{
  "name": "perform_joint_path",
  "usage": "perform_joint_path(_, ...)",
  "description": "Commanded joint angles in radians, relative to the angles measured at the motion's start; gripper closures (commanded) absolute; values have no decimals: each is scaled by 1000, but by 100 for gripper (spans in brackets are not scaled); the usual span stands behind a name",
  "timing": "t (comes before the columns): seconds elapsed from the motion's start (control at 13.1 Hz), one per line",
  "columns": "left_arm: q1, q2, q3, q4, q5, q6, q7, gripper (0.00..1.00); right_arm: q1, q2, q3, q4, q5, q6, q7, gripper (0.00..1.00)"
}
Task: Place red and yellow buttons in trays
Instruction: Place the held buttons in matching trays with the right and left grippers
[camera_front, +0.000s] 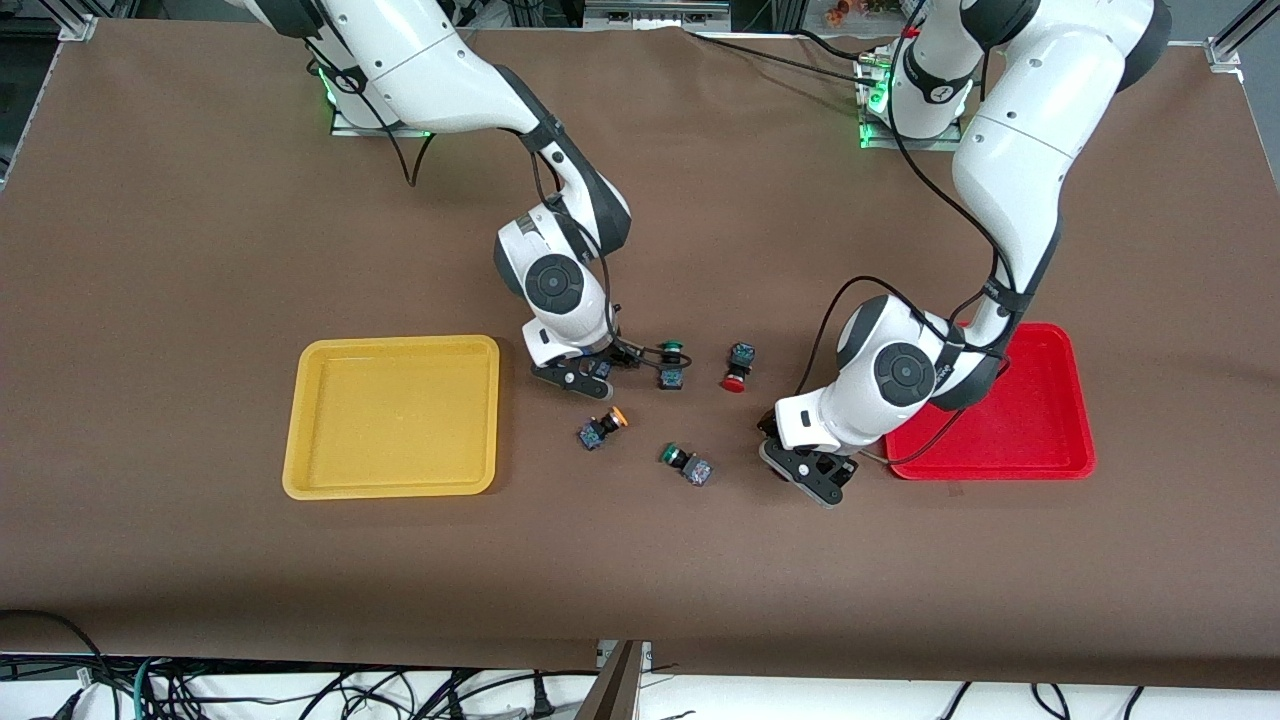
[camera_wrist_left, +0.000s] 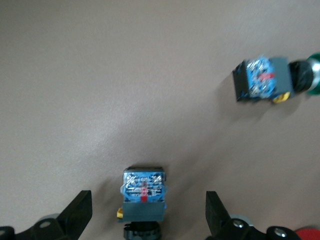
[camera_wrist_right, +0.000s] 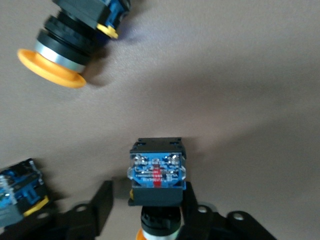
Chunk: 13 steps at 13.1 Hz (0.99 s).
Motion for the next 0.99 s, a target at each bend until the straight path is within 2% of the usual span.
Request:
perform_joint_path(0.0, 0, 38, 1, 23, 37, 25, 21, 0, 6, 0, -15, -1, 1, 0, -1, 84)
perform_joint_path(0.08, 0, 47, -1, 18, 37, 46, 20, 0, 4, -19, -29, 1, -2, -19, -10, 87)
perform_joint_path(0.15, 4, 50, -1, 17, 37, 50, 20, 6, 1, -46, -61, 16, -7, -105, -27, 87)
perform_joint_path(0.23, 10, 47, -1, 11, 37, 47, 20, 49, 0, -86, -99, 45, -19, -209, -90, 87)
perform_joint_path(0.31, 10, 43, -1, 8, 38, 47, 35, 72, -9, -118, -157, 59, -21, -306, -201, 87)
perform_joint_path(0.46, 26, 31, -2, 8, 37, 39, 101, 97, -14, -161, -320, 42, -21, -443, -521, 86)
perform_joint_path(0.53, 36, 6, -4, 3, 37, 28, 101, 97, -14, -164, -387, 19, -16, -451, -649, 85)
perform_joint_path(0.61, 41, -24, -5, 3, 37, -19, 100, 97, -14, -166, -428, -25, -5, -429, -723, 82)
perform_joint_path(0.76, 44, -106, -5, 12, 29, -189, 97, 100, -22, -180, -445, -143, 2, -312, -744, 74)
perform_joint_path(0.84, 46, -153, -2, 17, 28, -281, 95, 100, -22, -189, -443, -201, 12, -243, -742, 74)
perform_joint_path(0.92, 46, -195, 5, 17, 28, -380, 95, 100, -23, -191, -445, -228, 42, -215, -742, 63)
